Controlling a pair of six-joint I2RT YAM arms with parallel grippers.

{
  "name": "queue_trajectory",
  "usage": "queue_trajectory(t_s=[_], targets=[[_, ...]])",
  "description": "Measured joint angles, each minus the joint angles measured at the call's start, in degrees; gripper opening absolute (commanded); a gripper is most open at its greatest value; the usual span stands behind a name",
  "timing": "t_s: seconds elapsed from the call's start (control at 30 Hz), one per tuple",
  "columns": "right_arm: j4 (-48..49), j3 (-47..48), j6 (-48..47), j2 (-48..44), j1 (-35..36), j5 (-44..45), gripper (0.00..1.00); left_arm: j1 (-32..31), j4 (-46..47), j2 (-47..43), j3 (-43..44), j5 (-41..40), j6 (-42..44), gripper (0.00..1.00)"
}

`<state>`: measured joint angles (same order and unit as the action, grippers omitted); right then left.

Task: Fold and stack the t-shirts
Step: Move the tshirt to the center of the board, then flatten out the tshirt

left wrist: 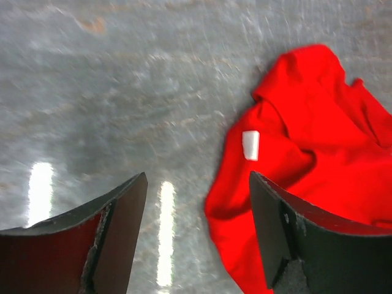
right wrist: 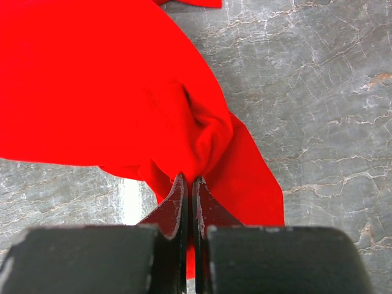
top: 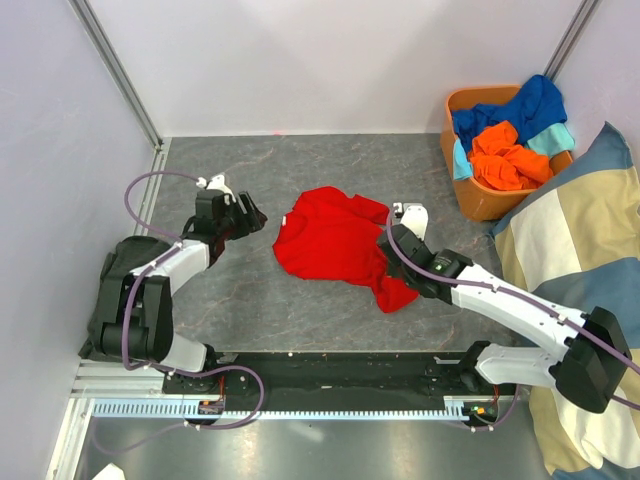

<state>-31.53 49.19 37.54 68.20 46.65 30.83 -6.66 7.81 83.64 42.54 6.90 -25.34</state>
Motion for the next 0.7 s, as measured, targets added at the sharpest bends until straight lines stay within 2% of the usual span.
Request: queue_trajectory(t_s=[0.37,0.67,0.7], targets=[[0.72,-1.18,0.39,-1.51,0.0,0.04,0.0,-7.26,-1.95,0.0,-5.53,0.76,-5.81,0.68],[0.87,-1.92,0.46,-1.84,0.0,0.04,0.0,-10.95,-1.77,1.88,-7.8,-1.25,-7.91,0.51],[0.87,-1.92,0.46,-1.84,0.0,0.07,0.0,-11.1,-1.27,2.25,-7.67,-1.33,-8.13,0.45]])
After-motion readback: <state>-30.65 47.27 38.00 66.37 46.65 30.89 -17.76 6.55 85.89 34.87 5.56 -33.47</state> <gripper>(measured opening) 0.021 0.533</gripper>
